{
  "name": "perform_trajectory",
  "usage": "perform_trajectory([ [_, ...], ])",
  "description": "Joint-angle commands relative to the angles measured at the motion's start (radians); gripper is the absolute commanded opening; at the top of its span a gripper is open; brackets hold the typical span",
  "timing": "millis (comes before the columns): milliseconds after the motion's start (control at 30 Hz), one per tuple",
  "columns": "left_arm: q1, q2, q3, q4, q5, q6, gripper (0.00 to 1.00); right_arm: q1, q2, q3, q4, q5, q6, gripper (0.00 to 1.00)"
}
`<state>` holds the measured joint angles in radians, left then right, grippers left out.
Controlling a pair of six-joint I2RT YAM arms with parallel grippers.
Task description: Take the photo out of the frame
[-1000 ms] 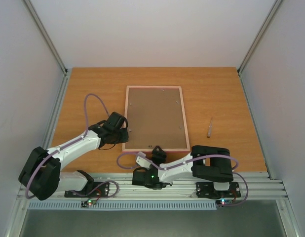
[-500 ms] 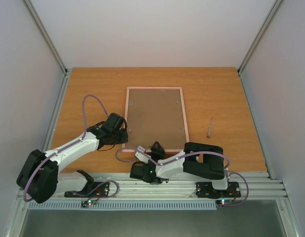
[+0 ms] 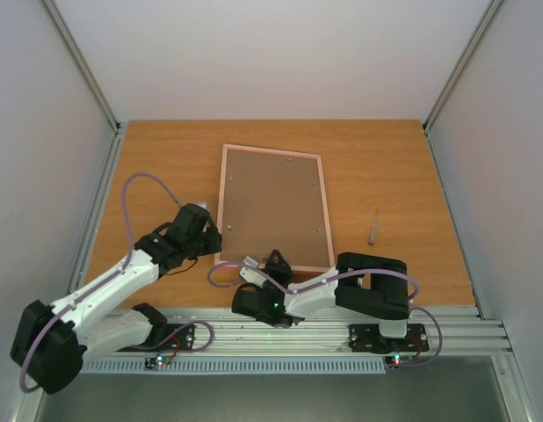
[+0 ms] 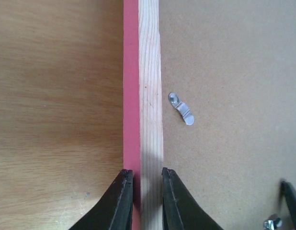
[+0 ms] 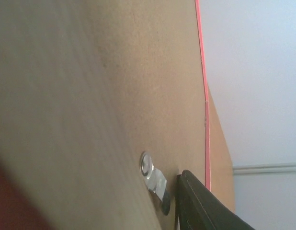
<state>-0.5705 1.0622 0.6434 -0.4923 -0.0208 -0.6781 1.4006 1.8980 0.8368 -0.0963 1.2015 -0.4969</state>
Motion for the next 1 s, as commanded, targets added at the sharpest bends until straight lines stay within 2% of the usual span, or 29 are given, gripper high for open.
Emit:
perform_trajectory([
  [0, 0.019, -0.151, 0.006, 0.003, -0.076, -0.046, 0.09, -0.009, -0.059, -0.035, 0.088, -0.043, 0.036, 0.10],
  [67, 0.022, -0.217, 0.014, -0.034, -0.099, -0.051, 0.13, -0.009, -0.089, -0.050, 0.128, -0.046, 0.027, 0.04],
  [167, 0.023, -0.317, 0.033, -0.092, -0.133, -0.052, 0.20, -0.009, -0.141, -0.070, 0.173, -0.072, 0.022, 0.02],
  [267, 0.024, -0.406, 0.063, -0.162, -0.173, -0.045, 0.27, -0.009, -0.184, -0.080, 0.213, -0.095, 0.014, 0.01],
  [500, 0.024, -0.556, 0.103, -0.263, -0.247, -0.032, 0.34, -0.009, -0.286, -0.115, 0.408, -0.173, -0.072, 0.01],
  [700, 0.024, -0.636, 0.097, -0.288, -0.282, -0.035, 0.37, -0.009, -0.353, -0.105, 0.525, -0.257, -0.114, 0.01],
  [967, 0.024, -0.668, 0.083, -0.305, -0.295, -0.041, 0.45, -0.010, -0.401, -0.114, 0.731, -0.369, -0.099, 0.01],
])
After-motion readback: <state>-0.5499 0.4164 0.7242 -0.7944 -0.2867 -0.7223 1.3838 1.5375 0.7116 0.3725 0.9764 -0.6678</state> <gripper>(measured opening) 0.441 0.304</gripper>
